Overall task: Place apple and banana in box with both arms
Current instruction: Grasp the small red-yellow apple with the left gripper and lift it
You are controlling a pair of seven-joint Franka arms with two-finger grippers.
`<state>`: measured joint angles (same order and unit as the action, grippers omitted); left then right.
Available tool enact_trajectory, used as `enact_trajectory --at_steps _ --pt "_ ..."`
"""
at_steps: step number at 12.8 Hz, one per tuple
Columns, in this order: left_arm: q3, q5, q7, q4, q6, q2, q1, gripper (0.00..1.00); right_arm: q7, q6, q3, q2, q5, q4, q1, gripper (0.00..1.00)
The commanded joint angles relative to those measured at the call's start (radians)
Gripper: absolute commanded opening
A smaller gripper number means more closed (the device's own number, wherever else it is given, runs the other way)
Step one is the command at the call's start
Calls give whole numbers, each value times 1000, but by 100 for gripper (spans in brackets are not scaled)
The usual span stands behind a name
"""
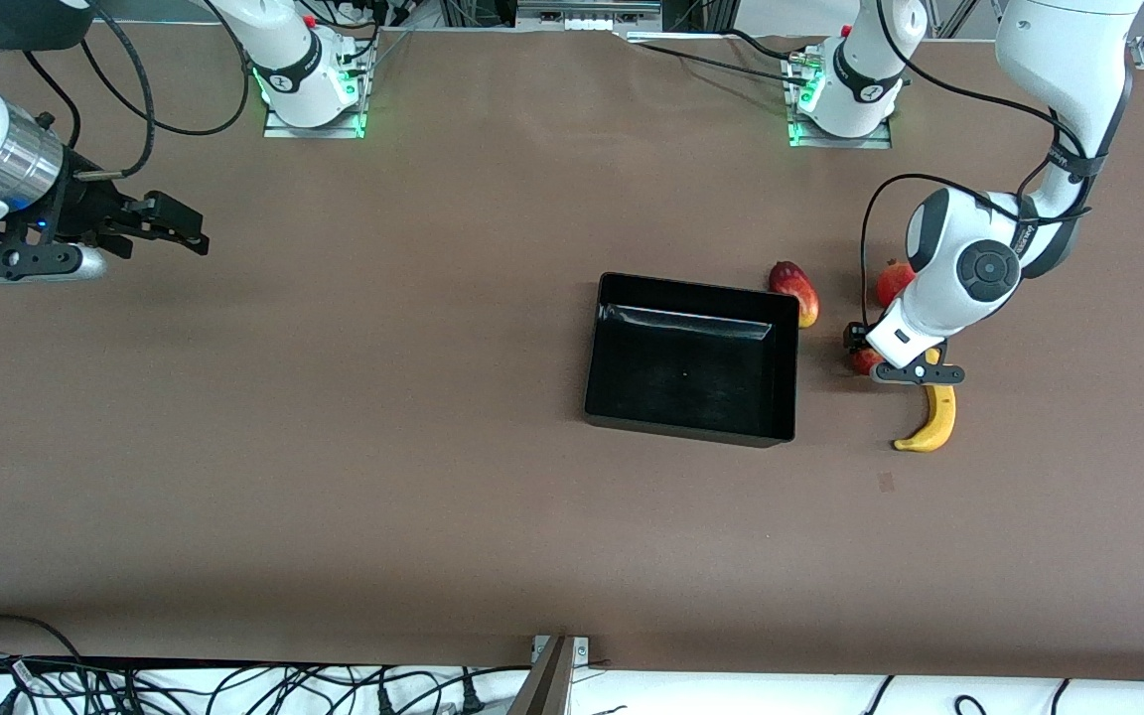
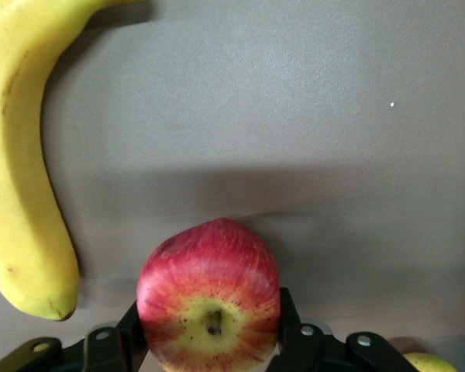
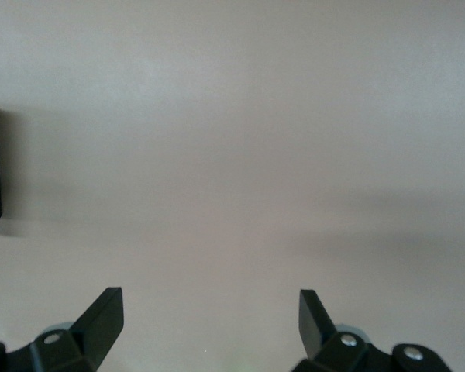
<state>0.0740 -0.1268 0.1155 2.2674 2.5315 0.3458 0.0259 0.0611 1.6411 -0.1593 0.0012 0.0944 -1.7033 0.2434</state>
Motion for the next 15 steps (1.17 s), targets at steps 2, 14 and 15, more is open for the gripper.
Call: enact_trajectory --at_steps 2,14,15 --pt "3 -22 -8 -78 -110 -46 5 25 -18 -6 176 -35 -25 -21 -180 100" --pt "165 300 367 -638 -564 171 -282 21 -9 3 173 11 -78 48 -179 100" --pt "164 285 400 -634 -528 202 -306 21 -3 -4 173 13 -74 54 -180 100"
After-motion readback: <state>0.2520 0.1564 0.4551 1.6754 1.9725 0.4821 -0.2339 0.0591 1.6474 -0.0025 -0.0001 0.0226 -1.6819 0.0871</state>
